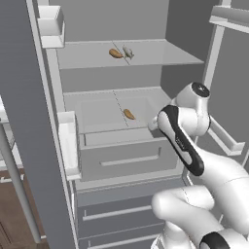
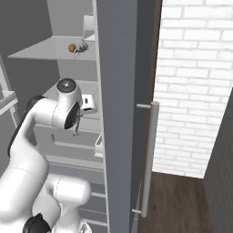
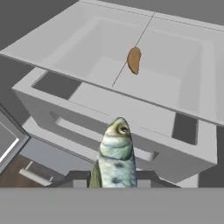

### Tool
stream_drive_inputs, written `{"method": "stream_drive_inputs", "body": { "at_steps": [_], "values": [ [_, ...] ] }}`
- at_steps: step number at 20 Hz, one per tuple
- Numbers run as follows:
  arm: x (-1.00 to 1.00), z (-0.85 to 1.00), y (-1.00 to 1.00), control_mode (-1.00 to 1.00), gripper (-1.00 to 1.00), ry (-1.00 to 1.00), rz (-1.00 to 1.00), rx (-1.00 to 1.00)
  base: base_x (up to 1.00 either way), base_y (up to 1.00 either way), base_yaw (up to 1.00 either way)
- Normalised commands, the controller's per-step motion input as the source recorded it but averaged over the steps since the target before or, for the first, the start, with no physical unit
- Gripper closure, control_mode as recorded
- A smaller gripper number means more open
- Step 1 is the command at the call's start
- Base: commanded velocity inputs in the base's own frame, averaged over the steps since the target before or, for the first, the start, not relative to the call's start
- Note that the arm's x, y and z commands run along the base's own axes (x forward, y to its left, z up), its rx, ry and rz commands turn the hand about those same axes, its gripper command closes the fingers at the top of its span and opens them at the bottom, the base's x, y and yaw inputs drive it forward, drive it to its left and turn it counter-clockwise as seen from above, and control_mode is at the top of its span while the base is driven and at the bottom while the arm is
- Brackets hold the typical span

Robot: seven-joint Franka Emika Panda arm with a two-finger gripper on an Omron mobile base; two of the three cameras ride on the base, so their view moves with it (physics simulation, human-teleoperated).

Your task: Place one sweet potato and one fish in each tupperware on the nearby counter, to pack two identical lunches.

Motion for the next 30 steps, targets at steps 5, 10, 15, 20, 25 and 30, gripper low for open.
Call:
{"method": "stream_drive_inputs", "body": {
  "at_steps": [5,10,15,20,25,30],
  "values": [
    [-0.65,0.02,0.00,-1.00,1.00,-0.03,0.09,0.00,0.00,0.00,0.00],
    [-0.83,0.00,0.09,-1.00,1.00,-0.05,0.07,-0.01,0.00,0.00,0.00],
    [0.00,0.00,0.00,1.00,1.00,0.00,0.00,0.00,-0.92,0.50,0.02],
    [0.00,0.00,0.00,1.00,1.00,0.00,0.00,0.00,-0.93,0.72,0.00],
    [0.00,0.00,0.00,1.00,1.00,0.00,0.00,0.00,-0.34,1.00,0.00],
    [0.00,0.00,0.00,1.00,1.00,0.00,0.00,0.00,0.04,1.00,0.03]
  ]
}}
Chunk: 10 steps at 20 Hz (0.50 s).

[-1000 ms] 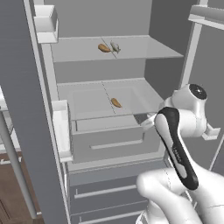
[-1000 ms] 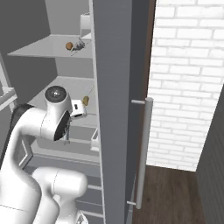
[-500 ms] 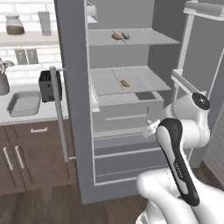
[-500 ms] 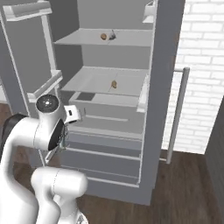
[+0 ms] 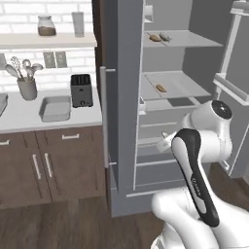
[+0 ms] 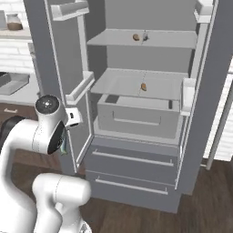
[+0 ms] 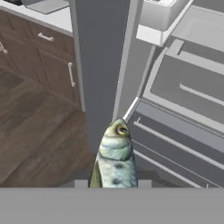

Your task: Place one sweet potato and one fish in each tupperware on the nearby counter, to pack two identical lunches.

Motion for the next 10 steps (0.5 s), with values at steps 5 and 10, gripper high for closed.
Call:
{"method": "stream_drive_inputs", "body": {
  "at_steps": [5,10],
  "values": [
    [0.00,0.00,0.00,1.00,1.00,0.00,0.00,0.00,0.23,1.00,0.22],
    [0.00,0.00,0.00,1.00,1.00,0.00,0.00,0.00,0.05,0.97,0.68]
  ]
}}
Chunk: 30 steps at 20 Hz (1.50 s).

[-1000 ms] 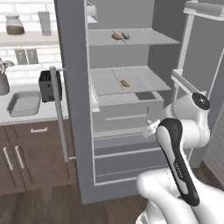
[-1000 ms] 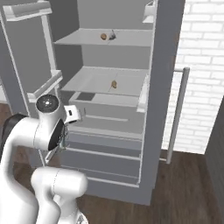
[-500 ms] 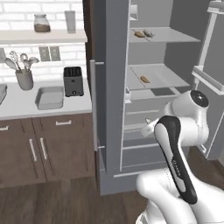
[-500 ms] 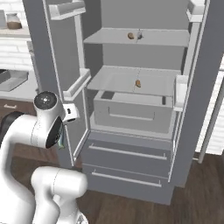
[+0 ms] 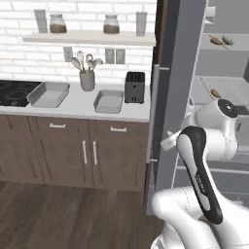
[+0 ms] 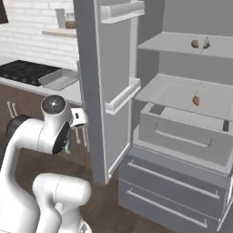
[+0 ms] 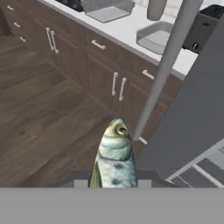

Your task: Place one sweet potato and one fish in each tupperware on the nearby counter, to pack two identical lunches.

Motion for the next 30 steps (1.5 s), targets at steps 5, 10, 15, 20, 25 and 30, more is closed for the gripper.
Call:
{"method": "stream_drive_inputs", "body": {
  "at_steps": [5,10,15,20,25,30],
  "values": [
    [0.00,0.00,0.00,1.00,1.00,0.00,0.00,0.00,0.43,0.91,0.67],
    [0.00,0.00,0.00,1.00,1.00,0.00,0.00,0.00,0.98,0.80,0.37],
    [0.00,0.00,0.00,1.00,1.00,0.00,0.00,0.00,1.00,0.45,-0.02],
    [0.00,0.00,0.00,1.00,1.00,0.00,0.00,0.00,1.00,0.70,-0.25],
    [0.00,0.00,0.00,1.00,1.00,0.00,0.00,0.00,1.00,0.80,-0.33],
    [0.00,0.00,0.00,1.00,1.00,0.00,0.00,0.00,1.00,0.40,-0.40]
  ]
}}
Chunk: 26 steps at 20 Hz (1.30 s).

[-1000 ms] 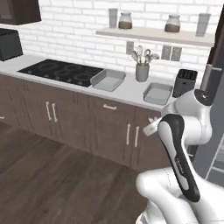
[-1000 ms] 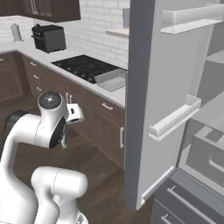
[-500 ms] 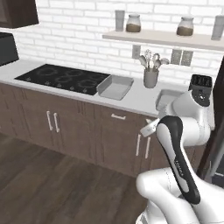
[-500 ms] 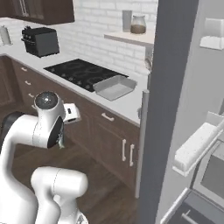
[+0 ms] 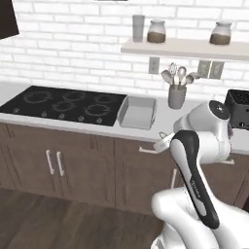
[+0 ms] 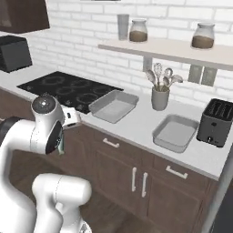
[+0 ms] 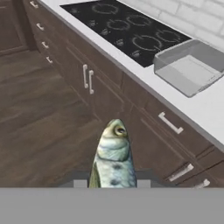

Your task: Place one sweet potato and one fish in each tupperware on the nearby counter, to pack two identical lunches.

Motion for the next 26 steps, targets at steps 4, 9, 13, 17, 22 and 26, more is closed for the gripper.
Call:
{"method": "stream_drive_inputs", "body": {
  "at_steps": [4,9,13,17,22,26],
  "values": [
    [0.00,0.00,0.00,1.00,1.00,0.00,0.00,0.00,1.00,0.03,-0.44],
    [0.00,0.00,0.00,1.00,1.00,0.00,0.00,0.00,1.00,0.00,-0.47],
    [0.00,0.00,0.00,1.00,1.00,0.00,0.00,0.00,1.00,0.30,-0.43],
    [0.00,0.00,0.00,1.00,1.00,0.00,0.00,0.00,0.81,0.68,-0.44],
    [0.08,-0.08,0.23,-1.00,1.00,0.00,-0.11,-0.02,0.25,0.48,-0.23],
    [0.35,-0.41,0.63,-1.00,1.00,0.03,-0.07,0.00,0.00,0.00,0.00]
  ]
}}
